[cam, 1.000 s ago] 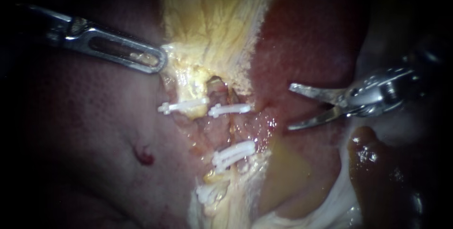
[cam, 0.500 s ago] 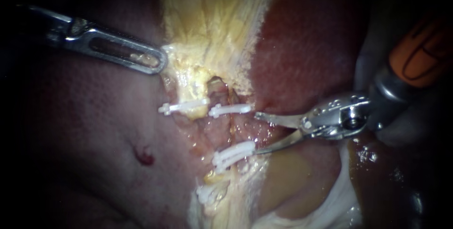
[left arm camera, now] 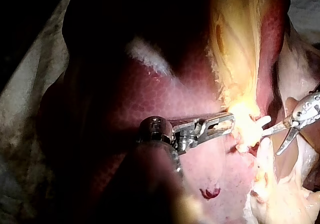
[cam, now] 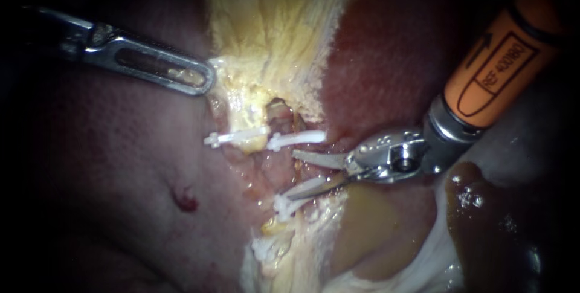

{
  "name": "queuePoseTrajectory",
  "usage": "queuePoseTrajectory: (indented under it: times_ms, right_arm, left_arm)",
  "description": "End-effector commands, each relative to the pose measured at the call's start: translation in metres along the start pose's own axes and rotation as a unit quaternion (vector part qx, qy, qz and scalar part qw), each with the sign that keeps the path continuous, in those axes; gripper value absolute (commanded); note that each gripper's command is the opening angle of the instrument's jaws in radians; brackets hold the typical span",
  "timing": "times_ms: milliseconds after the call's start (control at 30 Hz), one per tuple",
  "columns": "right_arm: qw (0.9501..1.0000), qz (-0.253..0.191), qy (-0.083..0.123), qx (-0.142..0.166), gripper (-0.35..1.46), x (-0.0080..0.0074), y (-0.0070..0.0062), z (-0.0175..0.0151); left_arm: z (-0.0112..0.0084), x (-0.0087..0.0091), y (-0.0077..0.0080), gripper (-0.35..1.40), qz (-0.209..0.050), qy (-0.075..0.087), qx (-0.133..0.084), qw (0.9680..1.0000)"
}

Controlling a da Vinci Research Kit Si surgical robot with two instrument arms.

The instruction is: Go to the cutting position right tube

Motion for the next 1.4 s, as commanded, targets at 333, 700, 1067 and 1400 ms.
queuePoseTrajectory:
  times_ms: [333,700,1067,1400]
  right_arm:
    - [1.0,0.001,0.0,0.0,1.39,0.0,0.0006,0.0003]
    - [1.0,0.002,-0.004,0.003,1.37,-0.0011,0.0007,-0.0011]
    - [0.9999,0.006,-0.006,0.009,1.34,-0.0018,0.001,-0.0016]
    - [0.9998,-0.002,-0.011,0.019,1.31,-0.0017,0.0015,0.0]
  left_arm:
    - [0.0001,0.0,0.0,-0.35,0.0,0.0,0.0,1.0]
    - [0.0001,0.0,0.0,-0.35,0.0,0.0,0.0,1.0]
    - [0.0001,0.0,0.0,-0.35,0.0,0.0,0.0,1.0]
    - [0.0001,0.0,0.0,-0.35,0.0,0.0,0.0,1.0]
